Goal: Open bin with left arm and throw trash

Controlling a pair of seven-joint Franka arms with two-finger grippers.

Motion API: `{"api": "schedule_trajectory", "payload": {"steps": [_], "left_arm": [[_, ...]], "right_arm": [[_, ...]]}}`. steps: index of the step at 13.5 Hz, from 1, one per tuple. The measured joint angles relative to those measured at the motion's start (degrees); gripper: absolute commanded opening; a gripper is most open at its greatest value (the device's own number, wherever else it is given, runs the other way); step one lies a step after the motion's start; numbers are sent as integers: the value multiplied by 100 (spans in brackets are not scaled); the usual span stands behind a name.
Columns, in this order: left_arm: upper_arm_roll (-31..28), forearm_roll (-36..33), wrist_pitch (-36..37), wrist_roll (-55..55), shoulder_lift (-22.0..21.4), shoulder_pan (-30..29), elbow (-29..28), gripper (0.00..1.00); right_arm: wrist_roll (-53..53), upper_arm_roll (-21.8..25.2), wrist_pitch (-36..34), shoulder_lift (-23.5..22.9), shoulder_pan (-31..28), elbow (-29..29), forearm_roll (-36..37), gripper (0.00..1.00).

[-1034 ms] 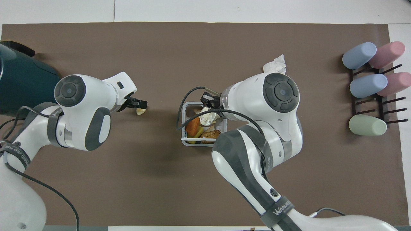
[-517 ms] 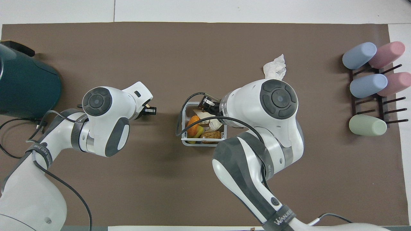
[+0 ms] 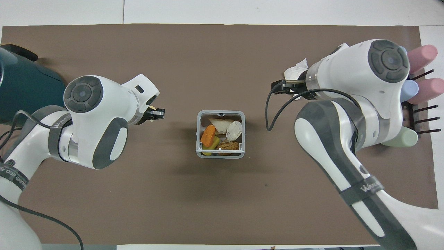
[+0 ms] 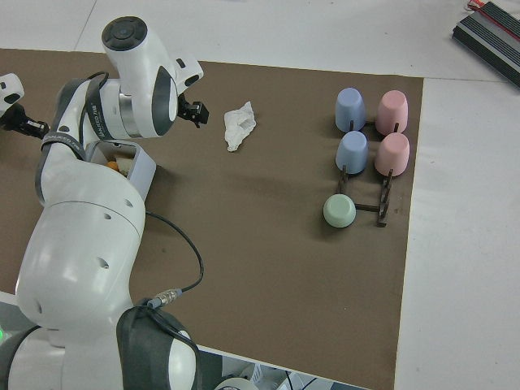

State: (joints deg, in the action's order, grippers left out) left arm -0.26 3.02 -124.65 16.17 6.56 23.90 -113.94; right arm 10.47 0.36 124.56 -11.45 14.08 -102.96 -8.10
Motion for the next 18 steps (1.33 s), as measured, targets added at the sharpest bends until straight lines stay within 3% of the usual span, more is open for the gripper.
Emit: {"api": "schedule_trajectory", "payload": {"steps": [2,6,7,8,9,14,16,18], "left_arm": [[134,159,200,563,-65,170,292,0],[201,381,-39,1251,-33,836,357,0],[207,427,-163,1315,-21,1021,357,20],[210,447,-221,1342,-12,1188,357,78],[211,451,-280,1353,-2,1339,356,100],[184,454,-547,1379,38,1570,343,100],[103,455,-397,1382,36,1500,345,100],[57,454,-63,1290,-13,1163,349,100]], "right_arm": [[-337,2,313,-246,-295,-28,28,100],[-720,-61,759,-858,-297,-54,272,100],[-1146,-58,941,-982,-309,-70,335,100],[-1553,-44,1138,-1087,-337,-95,337,100],[-1800,-33,1332,-1174,-378,-114,337,100],[-2020,-45,1984,-1475,-448,-186,345,100],[-2023,-50,2147,-1524,-444,-251,347,90],[-2026,-50,2239,-1530,-447,-305,348,72]]}}
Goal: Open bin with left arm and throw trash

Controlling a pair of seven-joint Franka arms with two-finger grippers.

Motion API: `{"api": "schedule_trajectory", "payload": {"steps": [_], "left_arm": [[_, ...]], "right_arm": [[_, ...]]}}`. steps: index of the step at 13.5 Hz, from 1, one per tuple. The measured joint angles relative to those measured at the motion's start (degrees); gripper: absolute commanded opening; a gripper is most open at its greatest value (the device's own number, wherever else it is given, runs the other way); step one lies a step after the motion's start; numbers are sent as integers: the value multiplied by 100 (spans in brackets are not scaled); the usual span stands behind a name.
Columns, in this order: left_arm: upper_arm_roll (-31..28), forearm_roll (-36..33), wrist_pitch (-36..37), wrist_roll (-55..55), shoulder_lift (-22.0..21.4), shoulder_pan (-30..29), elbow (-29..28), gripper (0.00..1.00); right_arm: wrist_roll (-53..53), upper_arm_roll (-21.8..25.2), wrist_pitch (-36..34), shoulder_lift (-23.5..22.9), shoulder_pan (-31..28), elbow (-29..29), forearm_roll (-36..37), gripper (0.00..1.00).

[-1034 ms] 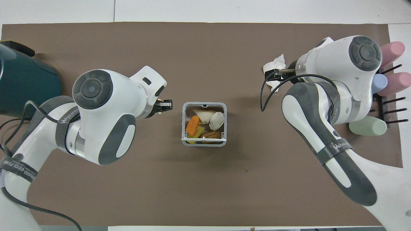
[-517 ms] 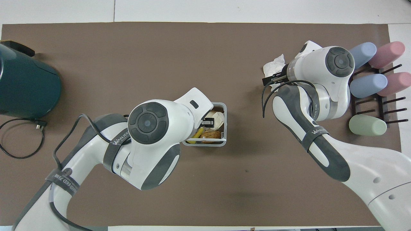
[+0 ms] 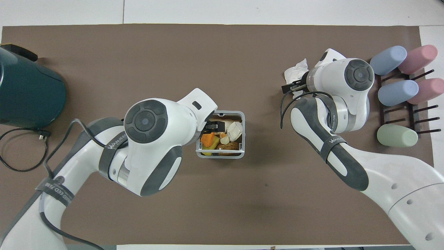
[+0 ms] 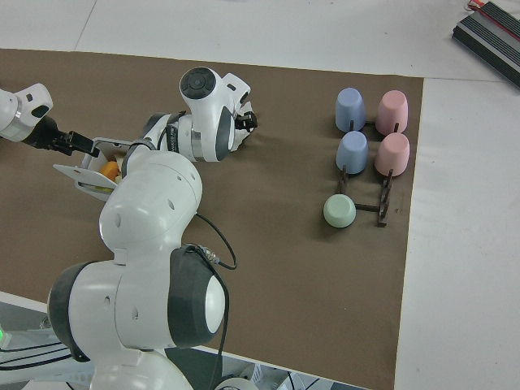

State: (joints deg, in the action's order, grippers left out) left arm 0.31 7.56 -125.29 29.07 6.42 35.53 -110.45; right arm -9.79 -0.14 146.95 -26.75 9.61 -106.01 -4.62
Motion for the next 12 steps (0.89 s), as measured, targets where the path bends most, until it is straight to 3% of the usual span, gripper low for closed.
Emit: {"api": "schedule_trajectory", "payload": {"steps": [1,2,3,6,10,12], "left_arm": [[-17,0,152,-192,-67,-240,4,100],[-28,0,287,-498,-170,-529,9,100],[-40,0,400,-801,-290,-804,13,100],[-64,-1,831,-1632,-688,-1609,24,100],[-73,-348,1578,-2584,-997,-2491,280,100],[-75,-391,1920,-3044,-1025,-2895,563,100]], "right_arm": [[-2,-1,121,0,2,-69,0,51],[-3,-2,258,0,2,-169,1,15],[-11,-2,289,-1,2,-239,2,0],[-77,1,-212,54,-8,-73,13,0],[0,-25,-1717,164,55,777,12,0],[761,-102,-2538,267,239,1282,2,0]]}}
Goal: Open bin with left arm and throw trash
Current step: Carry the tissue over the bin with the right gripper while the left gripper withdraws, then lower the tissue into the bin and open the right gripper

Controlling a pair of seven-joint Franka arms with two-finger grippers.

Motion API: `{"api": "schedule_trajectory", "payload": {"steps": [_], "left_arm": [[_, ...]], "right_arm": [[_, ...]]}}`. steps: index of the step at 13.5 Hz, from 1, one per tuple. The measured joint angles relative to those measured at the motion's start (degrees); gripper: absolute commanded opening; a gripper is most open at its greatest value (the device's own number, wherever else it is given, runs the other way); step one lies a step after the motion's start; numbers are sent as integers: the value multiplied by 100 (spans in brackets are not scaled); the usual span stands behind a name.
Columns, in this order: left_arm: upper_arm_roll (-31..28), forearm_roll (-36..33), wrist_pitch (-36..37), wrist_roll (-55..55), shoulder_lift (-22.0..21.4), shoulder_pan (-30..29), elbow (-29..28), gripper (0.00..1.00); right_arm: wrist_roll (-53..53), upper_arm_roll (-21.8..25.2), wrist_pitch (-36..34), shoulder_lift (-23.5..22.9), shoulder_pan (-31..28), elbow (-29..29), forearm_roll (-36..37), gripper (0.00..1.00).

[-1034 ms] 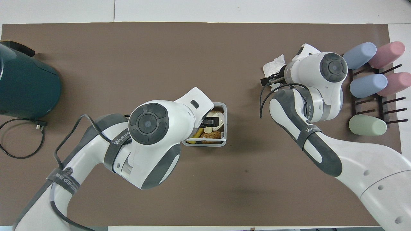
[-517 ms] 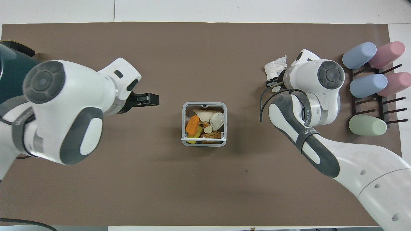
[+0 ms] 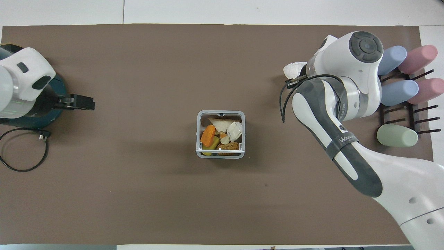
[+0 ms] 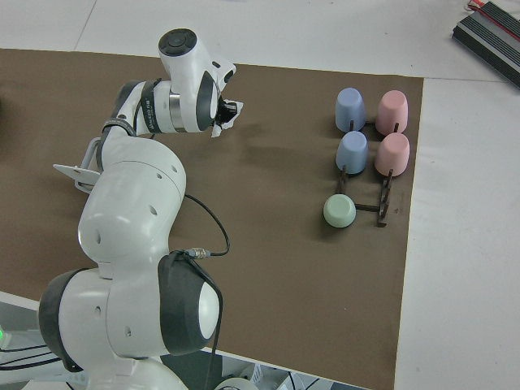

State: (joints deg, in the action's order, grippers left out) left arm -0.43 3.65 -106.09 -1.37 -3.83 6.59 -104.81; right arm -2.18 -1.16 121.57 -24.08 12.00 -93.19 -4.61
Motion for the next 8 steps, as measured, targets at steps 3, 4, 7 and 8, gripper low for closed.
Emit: {"api": "schedule_trajectory", "payload": {"steps": [3,4,7,8], "left_arm": [[-2,-3,495,-383,-1,-355,432,100],[-1,-4,644,-443,-1,-406,556,100],[1,-21,1085,-464,5,-446,849,100],[2,-26,1263,-465,10,-460,958,100]], "right_arm": [[2184,-173,-721,119,773,571,-59,0],[3014,-288,-732,133,1012,635,-152,0],[4811,-457,-739,132,1492,658,-241,0],[5118,-462,-770,132,1570,657,-280,0]]}}
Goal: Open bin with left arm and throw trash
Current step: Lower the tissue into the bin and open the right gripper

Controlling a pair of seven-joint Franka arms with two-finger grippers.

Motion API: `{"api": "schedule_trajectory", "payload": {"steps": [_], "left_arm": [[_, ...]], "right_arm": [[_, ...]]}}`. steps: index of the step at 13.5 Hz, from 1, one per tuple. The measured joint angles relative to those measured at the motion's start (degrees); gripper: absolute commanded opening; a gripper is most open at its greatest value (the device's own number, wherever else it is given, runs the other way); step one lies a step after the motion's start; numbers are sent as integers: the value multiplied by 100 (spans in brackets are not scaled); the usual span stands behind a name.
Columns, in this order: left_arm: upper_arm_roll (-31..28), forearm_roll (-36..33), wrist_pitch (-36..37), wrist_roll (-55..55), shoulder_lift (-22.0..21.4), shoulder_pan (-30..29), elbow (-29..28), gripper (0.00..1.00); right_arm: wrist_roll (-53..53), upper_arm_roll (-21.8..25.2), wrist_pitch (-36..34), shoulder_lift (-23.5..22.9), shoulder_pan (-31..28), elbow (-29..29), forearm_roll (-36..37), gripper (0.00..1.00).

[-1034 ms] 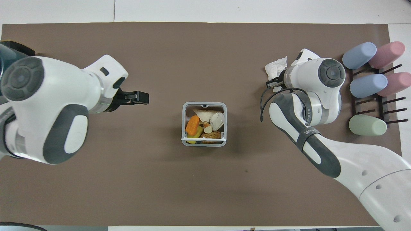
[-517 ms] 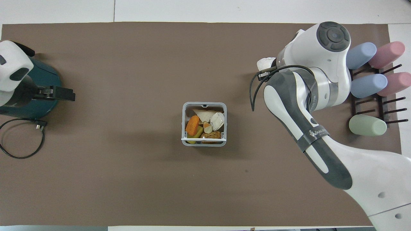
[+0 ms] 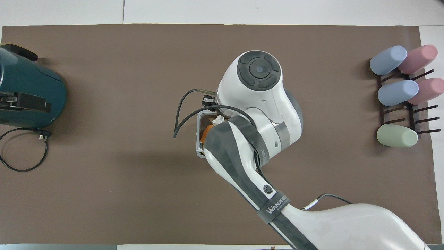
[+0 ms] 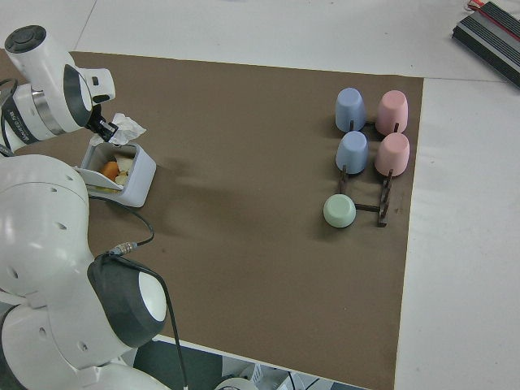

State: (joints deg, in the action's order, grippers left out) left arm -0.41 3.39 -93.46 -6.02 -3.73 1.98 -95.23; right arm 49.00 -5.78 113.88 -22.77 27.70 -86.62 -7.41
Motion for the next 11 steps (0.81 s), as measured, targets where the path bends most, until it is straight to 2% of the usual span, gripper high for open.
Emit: {"api": "schedule_trajectory", "payload": {"steps": [5,7,8,9,11], "left_arm": [[4,-13,312,-4,5,-8,120,100],[7,-14,364,-4,4,-8,107,100],[7,-14,404,-4,2,-8,107,100],[8,-14,428,-4,1,-8,107,100],[10,-21,439,17,0,-8,107,100]], "right_arm": [[1125,-6,-125,0,37,-49,-879,0],[1225,-6,-125,4,27,-129,-1029,17],[1319,-3,-124,12,11,-185,-1165,50],[1460,-2,-116,21,-27,-243,-1348,97],[1595,0,-70,41,-106,-289,-1493,100]]}}
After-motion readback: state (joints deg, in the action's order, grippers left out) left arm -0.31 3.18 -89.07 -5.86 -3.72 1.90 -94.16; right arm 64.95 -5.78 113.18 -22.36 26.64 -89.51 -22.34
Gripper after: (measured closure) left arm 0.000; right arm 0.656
